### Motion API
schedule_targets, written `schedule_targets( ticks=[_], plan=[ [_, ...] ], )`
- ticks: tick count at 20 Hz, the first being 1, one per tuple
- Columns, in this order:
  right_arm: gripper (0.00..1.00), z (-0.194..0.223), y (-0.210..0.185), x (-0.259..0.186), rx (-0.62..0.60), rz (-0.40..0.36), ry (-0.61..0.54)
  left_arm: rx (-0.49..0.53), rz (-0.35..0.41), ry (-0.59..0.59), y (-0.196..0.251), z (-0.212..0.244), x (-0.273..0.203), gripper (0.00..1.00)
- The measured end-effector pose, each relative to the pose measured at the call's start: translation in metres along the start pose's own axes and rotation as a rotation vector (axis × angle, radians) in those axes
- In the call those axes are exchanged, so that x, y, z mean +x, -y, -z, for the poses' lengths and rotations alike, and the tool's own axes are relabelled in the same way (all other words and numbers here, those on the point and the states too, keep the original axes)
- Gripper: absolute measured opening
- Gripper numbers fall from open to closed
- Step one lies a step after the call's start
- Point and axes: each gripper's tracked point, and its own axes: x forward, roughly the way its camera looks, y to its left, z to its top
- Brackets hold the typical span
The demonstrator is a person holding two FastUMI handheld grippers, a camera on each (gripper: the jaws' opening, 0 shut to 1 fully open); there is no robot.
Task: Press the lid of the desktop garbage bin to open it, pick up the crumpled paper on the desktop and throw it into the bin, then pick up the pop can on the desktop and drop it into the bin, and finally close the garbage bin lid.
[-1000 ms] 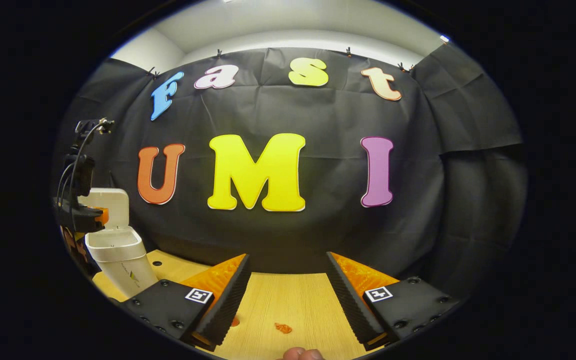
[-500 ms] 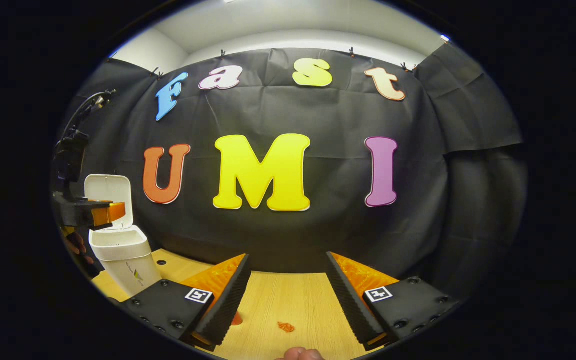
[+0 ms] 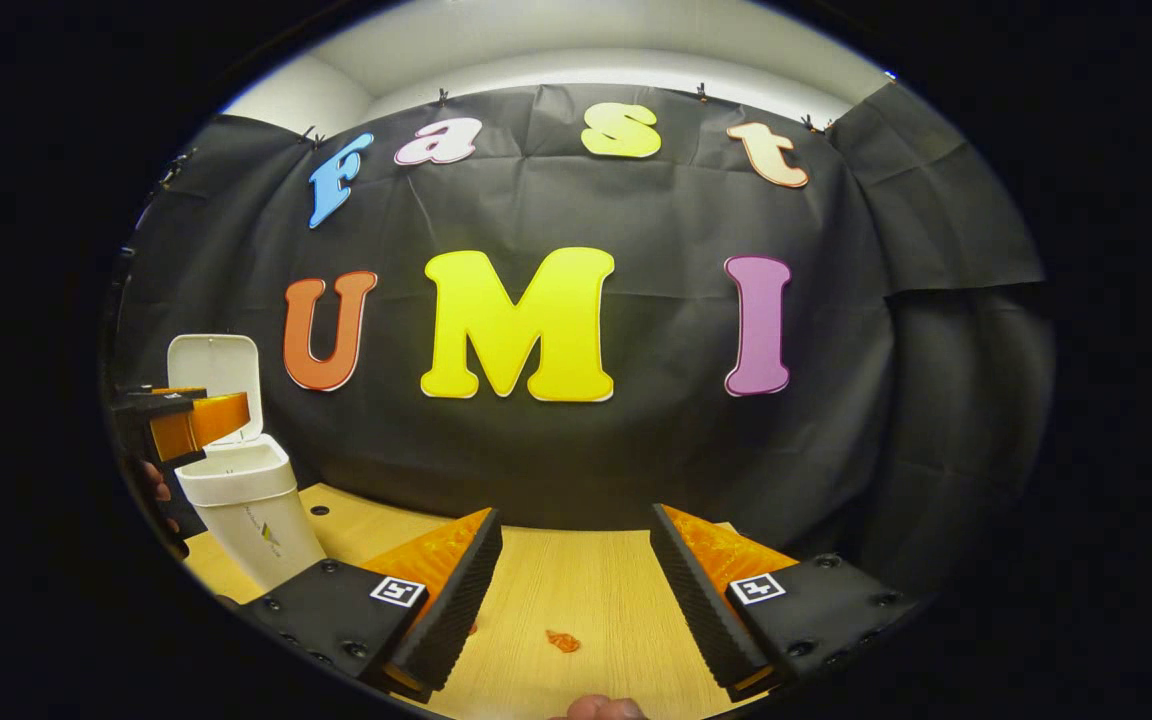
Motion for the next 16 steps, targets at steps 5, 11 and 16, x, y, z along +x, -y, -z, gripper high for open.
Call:
schedule_targets(
  ticks=[5, 11, 16],
  plan=[
    [0.94, 0.05, 0.003, 0.011, 0.025, -0.066, -0.102, 0.013, 0.025, -0.045, 0.01, 0.02, -0.02, 0.98],
    [0.94, 0.104, 0.016, 0.033, 0.026, -0.06, -0.2, 0.008, 0.008, -0.111, 0.008, 0.04, -0.037, 0.98],
    [0.94, 0.169, 0.017, 0.056, 0.008, -0.098, -0.318, 0.032, -0.013, -0.129, 0.002, 0.039, -0.042, 0.98]
  ],
)
